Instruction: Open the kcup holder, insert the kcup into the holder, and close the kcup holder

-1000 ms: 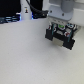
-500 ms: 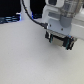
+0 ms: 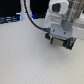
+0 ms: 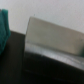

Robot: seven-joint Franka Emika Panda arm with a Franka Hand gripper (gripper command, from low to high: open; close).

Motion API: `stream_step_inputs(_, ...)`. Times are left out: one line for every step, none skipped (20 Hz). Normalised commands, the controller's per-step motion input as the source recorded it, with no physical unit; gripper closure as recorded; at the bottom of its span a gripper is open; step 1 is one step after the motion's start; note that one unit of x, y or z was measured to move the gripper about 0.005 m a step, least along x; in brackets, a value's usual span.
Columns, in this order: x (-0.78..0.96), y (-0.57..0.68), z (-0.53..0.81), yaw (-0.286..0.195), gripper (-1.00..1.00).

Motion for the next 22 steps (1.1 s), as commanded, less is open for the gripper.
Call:
stream_step_inputs(-0.44,0.42,0.01,0.111,-1.0)
stream_step_inputs(-0.44,0.43,0.01,0.109,-1.0)
stream_step_inputs(-0.44,0.43,0.02,0.112,-1.0)
stream_step_inputs(-0.44,0.44,0.02,0.108,-1.0)
stream_step_inputs(-0.46,0.44,0.02,0.105,-1.0)
stream_step_inputs(-0.46,0.46,0.02,0.097,-1.0)
stream_step_inputs(-0.47,0.5,0.02,0.091,-1.0)
stream_step_inputs(-0.49,0.54,0.02,0.077,-1.0)
stream_step_inputs(-0.5,0.58,0.02,0.061,-1.0)
stream_step_inputs(-0.52,0.6,0.02,0.05,-1.0)
stream_step_inputs(-0.53,0.61,0.03,0.048,-1.0)
stream_step_inputs(-0.55,0.6,0.03,0.054,-1.0)
stream_step_inputs(-0.53,0.63,0.04,0.051,-1.0)
stream_step_inputs(-0.52,0.64,0.04,0.05,-1.0)
stream_step_inputs(-0.52,0.65,0.03,0.04,-1.0)
stream_step_inputs(-0.52,0.65,0.03,0.045,-1.0)
stream_step_inputs(-0.53,0.66,0.03,0.042,-1.0)
stream_step_inputs(-0.55,0.67,0.04,0.035,-1.0)
stream_step_inputs(-0.62,0.67,0.05,0.027,-1.0)
stream_step_inputs(-0.71,0.66,0.05,0.022,-1.0)
stream_step_inputs(-0.77,0.63,0.03,0.02,-1.0)
stream_step_inputs(-0.81,0.6,0.01,0.02,-1.0)
